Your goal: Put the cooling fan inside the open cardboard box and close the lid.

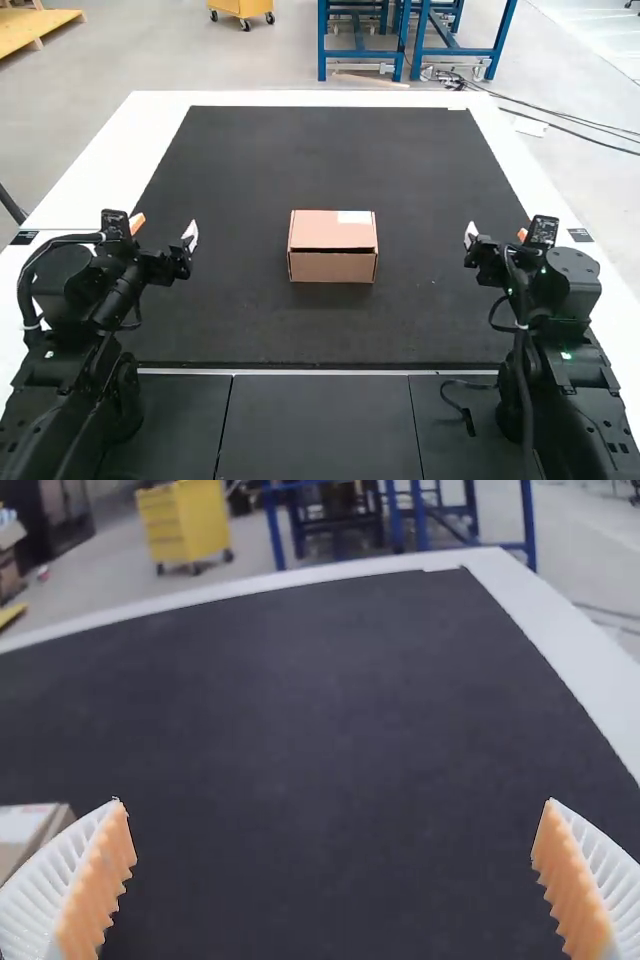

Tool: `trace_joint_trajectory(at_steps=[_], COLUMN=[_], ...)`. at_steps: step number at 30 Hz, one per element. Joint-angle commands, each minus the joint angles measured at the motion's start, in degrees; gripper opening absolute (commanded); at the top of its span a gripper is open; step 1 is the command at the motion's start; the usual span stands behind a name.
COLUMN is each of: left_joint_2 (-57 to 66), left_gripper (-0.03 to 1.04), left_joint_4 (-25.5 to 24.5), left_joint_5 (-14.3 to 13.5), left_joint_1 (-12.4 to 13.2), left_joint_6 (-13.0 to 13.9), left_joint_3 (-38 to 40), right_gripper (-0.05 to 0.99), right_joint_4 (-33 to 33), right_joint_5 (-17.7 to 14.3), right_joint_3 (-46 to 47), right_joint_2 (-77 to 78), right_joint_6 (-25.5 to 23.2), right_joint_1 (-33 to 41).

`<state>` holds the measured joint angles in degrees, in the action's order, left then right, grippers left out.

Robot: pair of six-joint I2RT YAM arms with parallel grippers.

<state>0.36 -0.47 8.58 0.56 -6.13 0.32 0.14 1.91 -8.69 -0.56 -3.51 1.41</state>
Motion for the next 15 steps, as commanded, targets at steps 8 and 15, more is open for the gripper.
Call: trace_joint_trajectory(at_steps=[8, 15], left_joint_2=[-0.4, -0.4], left_gripper=[0.97, 0.97], left_joint_4=[-0.1, -0.1], left_joint_5=[0.3, 0.3], left_joint_1=[2.9, 3.2], left_joint_6=[0.8, 0.8], left_joint_3=[-0.3, -0.3], right_gripper=[0.91, 0.91], right_joint_4=[0.0, 0.0], right_joint_5=[-2.2, -2.2], right_joint_3=[8.7, 8.7], right_joint_2=[0.6, 0.6], right_joint_6=[0.3, 0.3], right_joint_1=[1.5, 1.1])
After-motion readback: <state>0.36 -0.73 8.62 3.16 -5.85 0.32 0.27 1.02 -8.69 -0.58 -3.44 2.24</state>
